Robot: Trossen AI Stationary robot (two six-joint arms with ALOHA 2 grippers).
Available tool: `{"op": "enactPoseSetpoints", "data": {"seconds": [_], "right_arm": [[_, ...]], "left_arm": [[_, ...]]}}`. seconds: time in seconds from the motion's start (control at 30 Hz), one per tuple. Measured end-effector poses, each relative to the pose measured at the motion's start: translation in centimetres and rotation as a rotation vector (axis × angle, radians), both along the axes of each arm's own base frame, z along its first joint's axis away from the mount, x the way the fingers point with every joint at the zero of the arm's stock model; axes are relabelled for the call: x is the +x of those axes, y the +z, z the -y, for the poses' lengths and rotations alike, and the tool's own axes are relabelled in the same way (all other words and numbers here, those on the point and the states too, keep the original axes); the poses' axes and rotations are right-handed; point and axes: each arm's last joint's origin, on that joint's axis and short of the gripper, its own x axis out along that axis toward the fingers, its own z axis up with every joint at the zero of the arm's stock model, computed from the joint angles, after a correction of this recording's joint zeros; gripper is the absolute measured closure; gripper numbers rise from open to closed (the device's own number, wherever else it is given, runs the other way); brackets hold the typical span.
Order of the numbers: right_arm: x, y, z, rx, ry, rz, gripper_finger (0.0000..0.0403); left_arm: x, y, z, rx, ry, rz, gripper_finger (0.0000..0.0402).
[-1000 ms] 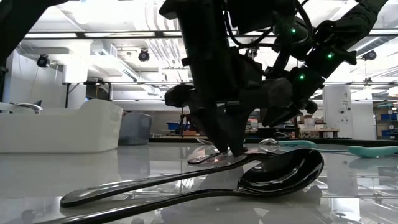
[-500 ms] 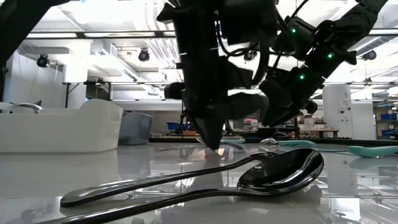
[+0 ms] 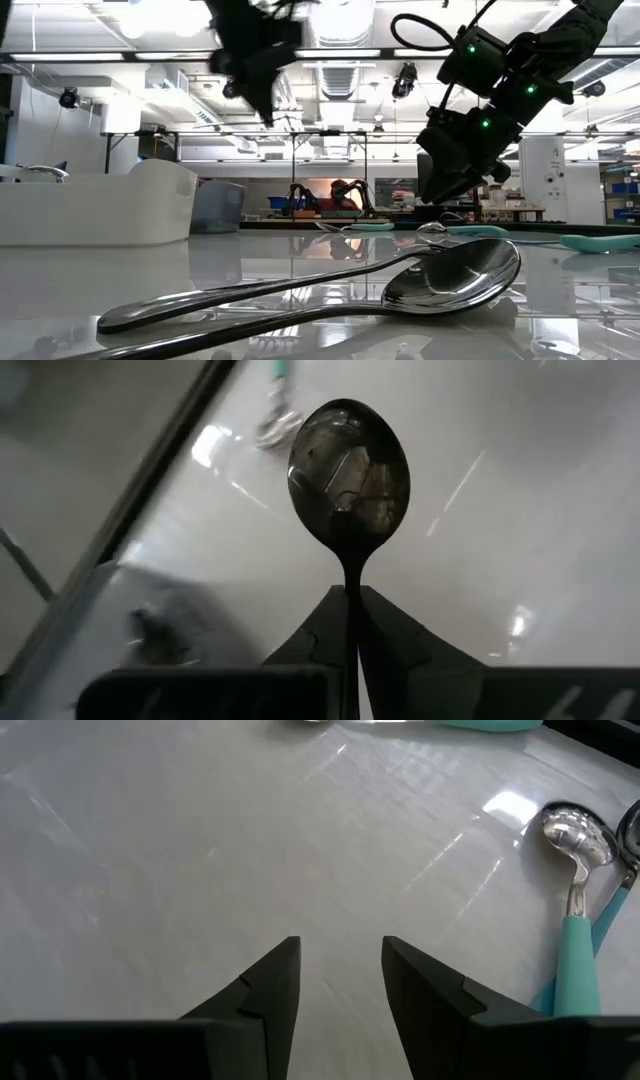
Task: Sort silverware by color (type)
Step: Put the black spoon into the black bin
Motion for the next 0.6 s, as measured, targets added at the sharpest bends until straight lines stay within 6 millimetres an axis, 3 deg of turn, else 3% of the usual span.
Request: {"op": "enactPoseSetpoints", "data": {"seconds": [0.17, 0.33, 0.47, 0.6], "right_arm": [[0.0, 0.0, 0.0, 0.000, 0.000, 0.000, 0.0268], [0.0, 0.0, 0.0, 0.000, 0.000, 0.000, 0.0268], [0.0, 0.0, 0.0, 0.000, 0.001, 0.000, 0.0268], [0.0, 0.0, 0.0, 0.000, 0.001, 0.000, 0.0268]], "left_arm": [[-6.0, 0.7, -3.9, 0.029, -0.018, 0.021, 0.0401], [-10.5, -0.5, -6.8, 0.076, -0.051, -0.076, 0.0401], [-12.4, -1.1, -8.1, 0.124, -0.106, -0.168, 0.0401], [-12.8, -1.6, -8.6, 0.153, -0.201, -0.262, 0.0401]]}}
